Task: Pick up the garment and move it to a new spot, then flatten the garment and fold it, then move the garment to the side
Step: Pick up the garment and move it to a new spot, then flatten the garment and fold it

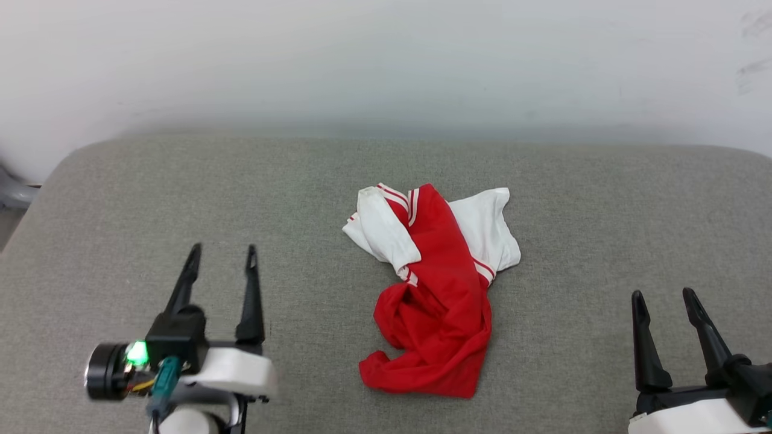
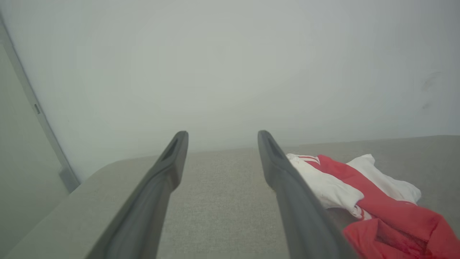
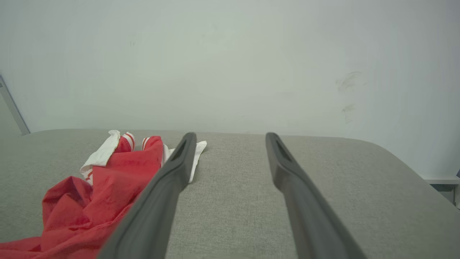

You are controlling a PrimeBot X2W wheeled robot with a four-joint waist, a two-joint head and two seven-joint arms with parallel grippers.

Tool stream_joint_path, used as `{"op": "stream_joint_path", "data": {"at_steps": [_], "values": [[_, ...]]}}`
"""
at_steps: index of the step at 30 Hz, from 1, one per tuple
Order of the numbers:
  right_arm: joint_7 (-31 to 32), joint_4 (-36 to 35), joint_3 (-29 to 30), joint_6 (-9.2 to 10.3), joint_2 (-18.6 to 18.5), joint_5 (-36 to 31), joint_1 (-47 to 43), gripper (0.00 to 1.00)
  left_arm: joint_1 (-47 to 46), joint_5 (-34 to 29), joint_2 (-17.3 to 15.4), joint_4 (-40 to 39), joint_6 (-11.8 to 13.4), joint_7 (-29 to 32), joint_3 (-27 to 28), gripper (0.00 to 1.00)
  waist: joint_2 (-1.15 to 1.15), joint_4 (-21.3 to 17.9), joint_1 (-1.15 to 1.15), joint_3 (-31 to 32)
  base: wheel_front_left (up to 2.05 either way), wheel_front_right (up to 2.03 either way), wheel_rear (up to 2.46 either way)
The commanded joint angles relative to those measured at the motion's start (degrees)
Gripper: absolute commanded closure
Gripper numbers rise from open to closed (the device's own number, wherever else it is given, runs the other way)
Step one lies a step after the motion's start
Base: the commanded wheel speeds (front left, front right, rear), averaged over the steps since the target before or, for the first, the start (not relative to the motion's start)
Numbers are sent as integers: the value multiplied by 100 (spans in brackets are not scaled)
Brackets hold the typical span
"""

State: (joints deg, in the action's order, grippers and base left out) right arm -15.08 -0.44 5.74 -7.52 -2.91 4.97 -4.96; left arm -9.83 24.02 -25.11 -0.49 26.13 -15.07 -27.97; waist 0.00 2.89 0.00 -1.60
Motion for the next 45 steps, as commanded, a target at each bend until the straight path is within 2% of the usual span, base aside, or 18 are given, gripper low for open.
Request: {"op": "stream_joint_path", "data": {"at_steps": [1,9,23,32,45], "values": [[-14,9,-8,6,5,35,-52,0,184,-105,77,-65,-36,-13,183,0,0,11,0,43,0,0,0],[-14,103,-17,6,6,149,-156,0,1117,-718,551,-125,-564,-14,1095,0,0,58,0,161,0,0,0],[-14,204,-101,5,6,279,-300,0,1759,-1459,1323,-29,-1385,-15,1982,0,0,47,0,264,0,0,0],[-14,171,-199,5,5,414,-350,0,1851,-1749,1600,-32,-1759,-15,2356,0,0,47,0,289,0,0,0],[-14,235,-230,5,5,520,-341,0,1879,-1999,1810,39,-2058,-15,2639,0,0,66,0,324,0,0,0]]}}
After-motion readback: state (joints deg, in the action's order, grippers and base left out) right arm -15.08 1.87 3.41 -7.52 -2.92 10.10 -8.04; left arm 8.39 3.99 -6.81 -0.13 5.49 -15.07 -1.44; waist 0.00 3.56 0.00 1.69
